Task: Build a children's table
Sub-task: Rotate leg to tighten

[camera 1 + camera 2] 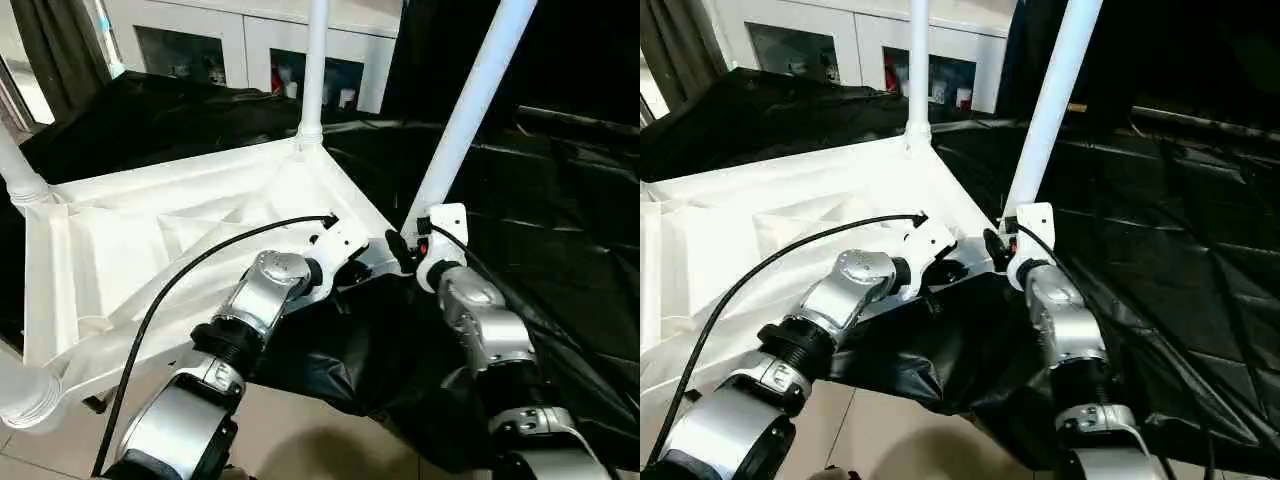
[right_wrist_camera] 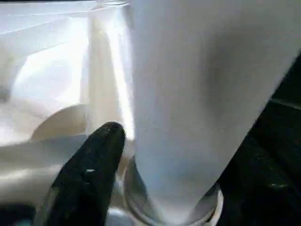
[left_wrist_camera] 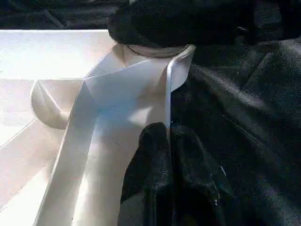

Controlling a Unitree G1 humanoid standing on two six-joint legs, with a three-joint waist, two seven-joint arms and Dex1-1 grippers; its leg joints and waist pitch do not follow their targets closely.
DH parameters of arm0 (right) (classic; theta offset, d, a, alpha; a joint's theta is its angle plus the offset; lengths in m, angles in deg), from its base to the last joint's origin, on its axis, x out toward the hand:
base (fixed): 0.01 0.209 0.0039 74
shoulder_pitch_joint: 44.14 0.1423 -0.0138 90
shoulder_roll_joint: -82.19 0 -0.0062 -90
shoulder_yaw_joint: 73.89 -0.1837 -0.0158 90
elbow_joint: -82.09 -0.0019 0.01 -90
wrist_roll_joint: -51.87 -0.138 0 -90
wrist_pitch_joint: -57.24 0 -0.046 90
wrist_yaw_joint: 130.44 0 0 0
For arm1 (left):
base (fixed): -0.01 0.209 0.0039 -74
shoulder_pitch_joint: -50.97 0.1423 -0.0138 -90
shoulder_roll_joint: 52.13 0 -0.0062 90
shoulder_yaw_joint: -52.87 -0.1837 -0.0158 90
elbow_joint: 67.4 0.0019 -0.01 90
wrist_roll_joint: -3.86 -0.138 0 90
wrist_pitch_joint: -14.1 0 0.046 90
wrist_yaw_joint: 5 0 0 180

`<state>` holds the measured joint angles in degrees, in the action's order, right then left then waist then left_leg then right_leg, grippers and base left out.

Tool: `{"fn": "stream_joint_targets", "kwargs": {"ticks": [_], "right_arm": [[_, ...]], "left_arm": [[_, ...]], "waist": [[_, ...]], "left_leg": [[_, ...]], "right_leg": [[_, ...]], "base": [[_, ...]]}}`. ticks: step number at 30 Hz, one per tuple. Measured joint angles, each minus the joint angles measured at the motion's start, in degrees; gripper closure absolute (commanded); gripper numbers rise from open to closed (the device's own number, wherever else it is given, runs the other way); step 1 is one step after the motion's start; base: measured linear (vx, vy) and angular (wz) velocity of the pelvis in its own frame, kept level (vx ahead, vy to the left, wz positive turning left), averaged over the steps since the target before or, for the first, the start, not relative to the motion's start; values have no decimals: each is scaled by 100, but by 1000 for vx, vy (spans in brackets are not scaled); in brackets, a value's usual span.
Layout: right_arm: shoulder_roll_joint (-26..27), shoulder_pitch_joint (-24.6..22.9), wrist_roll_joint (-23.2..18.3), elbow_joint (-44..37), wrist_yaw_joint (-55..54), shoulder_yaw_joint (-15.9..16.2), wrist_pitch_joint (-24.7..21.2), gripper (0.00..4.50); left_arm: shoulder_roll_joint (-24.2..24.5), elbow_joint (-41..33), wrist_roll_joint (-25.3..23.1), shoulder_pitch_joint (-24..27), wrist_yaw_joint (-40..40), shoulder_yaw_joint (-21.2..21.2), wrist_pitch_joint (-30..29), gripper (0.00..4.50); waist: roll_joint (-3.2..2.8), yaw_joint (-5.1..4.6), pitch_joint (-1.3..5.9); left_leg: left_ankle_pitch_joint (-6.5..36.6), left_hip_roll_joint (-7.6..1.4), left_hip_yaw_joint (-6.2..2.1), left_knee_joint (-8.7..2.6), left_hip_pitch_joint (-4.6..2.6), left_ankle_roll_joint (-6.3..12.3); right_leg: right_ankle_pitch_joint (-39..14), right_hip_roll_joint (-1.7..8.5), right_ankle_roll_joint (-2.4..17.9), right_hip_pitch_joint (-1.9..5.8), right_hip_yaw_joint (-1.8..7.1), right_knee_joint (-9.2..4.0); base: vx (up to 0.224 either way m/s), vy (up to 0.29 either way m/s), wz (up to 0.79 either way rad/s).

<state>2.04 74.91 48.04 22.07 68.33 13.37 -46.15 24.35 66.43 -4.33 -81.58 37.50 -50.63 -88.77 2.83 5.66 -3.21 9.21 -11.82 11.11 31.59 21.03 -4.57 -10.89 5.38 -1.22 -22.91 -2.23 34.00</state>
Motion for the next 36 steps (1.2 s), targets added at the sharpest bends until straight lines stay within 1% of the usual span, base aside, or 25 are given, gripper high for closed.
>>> {"fn": "stream_joint_targets", "kwargs": {"ticks": [2, 4, 6, 9, 12, 15, 17, 19, 24, 25, 28, 29, 36], "right_arm": [[-216, -55, -20, -102, 414, 128, -2, 133], [-689, -242, -91, -365, 1225, 368, 35, 133], [-989, -321, -157, -531, 1867, 501, 30, 133], [-1321, -448, -281, -753, 2586, 610, 17, 133], [-1660, -488, -295, -932, 3298, 843, 45, 133], [-1773, -509, -353, -988, 3801, 1029, 47, 133], [-1903, -616, -482, -1112, 4192, 1144, 48, 133], [-1930, -647, -535, -1129, 4378, 1195, 48, 133], [-2007, -654, -547, -1144, 4632, 1236, 48, 133], [-2013, -654, -547, -1149, 4669, 1242, 46, 159], [-2017, -657, -569, -1171, 4699, 1242, 40, 169], [-2019, -657, -578, -1173, 4714, 1243, 36, 188], [-2027, -696, -617, -1200, 4772, 1243, 19, 197]], "left_arm": [[117, -16, 64, 0, 181, 0, 39, 450], [316, -58, 141, 5, 568, -22, 103, 450], [534, -127, 190, 39, 927, -46, 223, 450], [778, -315, 264, 154, 1431, -98, 361, 450], [1107, -585, 397, 326, 2034, -142, 458, 450], [1388, -878, 520, 483, 2616, -186, 454, 450], [1562, -1156, 640, 620, 3004, -253, 362, 450], [1647, -1220, 692, 653, 3188, -263, 318, 450], [1712, -1380, 723, 747, 3282, -269, 285, 450], [1720, -1408, 723, 766, 3301, -269, 272, 450], [1730, -1436, 723, 789, 3335, -269, 257, 450], [1739, -1478, 725, 810, 3338, -271, 233, 450], [1754, -1600, 732, 852, 3342, -297, 147, 450]], "waist": [[-13, 1, -8], [-21, 18, -14], [-22, 17, -17], [-20, 11, -20], [-18, -9, -21], [-16, 8, -25], [-10, 53, -31], [-12, 86, -37], [-1, 90, -44], [0, 88, -44], [0, 88, -44], [0, 87, -44], [5, 89, -47]], "left_leg": [[0, -1, -1, -10, 0, 0], [0, -3, -1, -21, 5, 0], [0, -8, -5, -29, 8, -1], [0, -8, -2, -32, 10, -1], [0, -8, 2, -27, 10, 0], [1, -9, 9, -25, 14, 1], [7, -10, 15, -24, 16, 12], [9, -10, 21, -21, 17, 15], [9, -11, 21, -12, 15, 14], [9, -11, 21, -12, 14, 13], [9, -11, 21, -12, 12, 13], [9, -11, 20, -11, 12, 13], [9, -11, 21, -7, 15, 17]], "right_leg": [[3, -2, -4, -4, -2, 1], [7, -3, -4, -13, -6, 4], [14, -12, 7, -21, -9, 7], [11, -12, 14, -23, -7, 4], [-8, -12, 25, -23, -3, 2], [-25, -11, 28, -25, -3, 3], [-38, -10, 38, -27, -5, 3], [-40, -10, 41, -28, -5, 6], [-40, -8, 41, -27, -4, 15], [-40, -8, 41, -26, -3, 16], [-39, -8, 41, -26, -3, 20], [-39, -8, 41, -26, -3, 20], [-39, -8, 41, -26, -3, 19]], "base": [[0, 0, 0], [0, 0, 0], [0, 0, 0], [0, 0, 0], [0, 0, 0], [0, 0, 0], [0, 0, 0], [0, 0, 0], [0, 0, 0], [0, 0, 0], [0, 0, 0], [0, 0, 0], [0, 0, 0]]}}
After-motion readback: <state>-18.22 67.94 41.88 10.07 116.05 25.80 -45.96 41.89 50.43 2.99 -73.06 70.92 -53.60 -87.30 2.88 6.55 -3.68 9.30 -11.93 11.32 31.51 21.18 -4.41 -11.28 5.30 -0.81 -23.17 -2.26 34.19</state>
